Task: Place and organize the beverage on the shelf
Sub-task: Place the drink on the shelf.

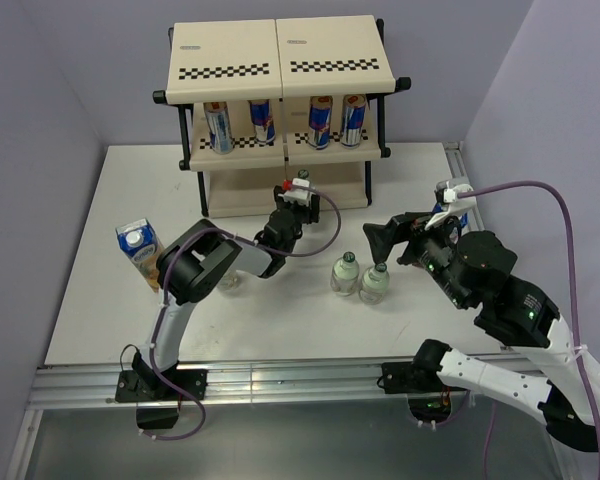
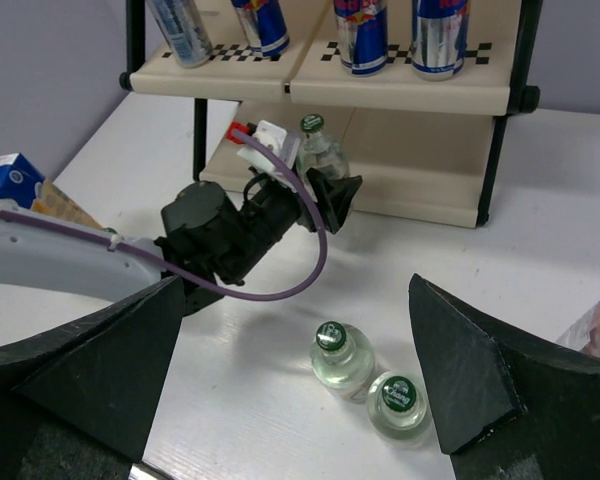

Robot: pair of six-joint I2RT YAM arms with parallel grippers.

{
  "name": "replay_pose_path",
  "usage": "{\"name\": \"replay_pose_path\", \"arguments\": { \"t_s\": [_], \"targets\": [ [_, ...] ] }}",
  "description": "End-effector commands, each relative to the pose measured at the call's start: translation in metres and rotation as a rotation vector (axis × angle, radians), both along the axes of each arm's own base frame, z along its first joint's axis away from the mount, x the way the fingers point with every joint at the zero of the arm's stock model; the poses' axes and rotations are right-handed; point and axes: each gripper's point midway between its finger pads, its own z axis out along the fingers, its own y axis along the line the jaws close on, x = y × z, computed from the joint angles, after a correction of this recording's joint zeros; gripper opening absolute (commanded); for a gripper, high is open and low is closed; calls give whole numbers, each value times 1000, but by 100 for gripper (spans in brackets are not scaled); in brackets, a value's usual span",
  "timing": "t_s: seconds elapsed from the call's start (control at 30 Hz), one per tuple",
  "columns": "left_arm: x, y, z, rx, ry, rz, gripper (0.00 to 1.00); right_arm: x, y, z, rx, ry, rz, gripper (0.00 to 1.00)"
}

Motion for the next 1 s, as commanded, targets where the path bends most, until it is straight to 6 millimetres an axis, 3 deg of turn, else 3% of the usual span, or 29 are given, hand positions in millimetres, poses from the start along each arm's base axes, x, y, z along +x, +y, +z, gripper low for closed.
{"name": "replay_pose_path", "arguments": {
  "t_s": [0.0,0.97],
  "targets": [
    [5,-4,117,-279,-287,-27,0,-1,5,11,48,-38,26,100],
    [63,-11,95,-222,-281,31,0,-18,22,20,113,-69,168,100]
  ]
}}
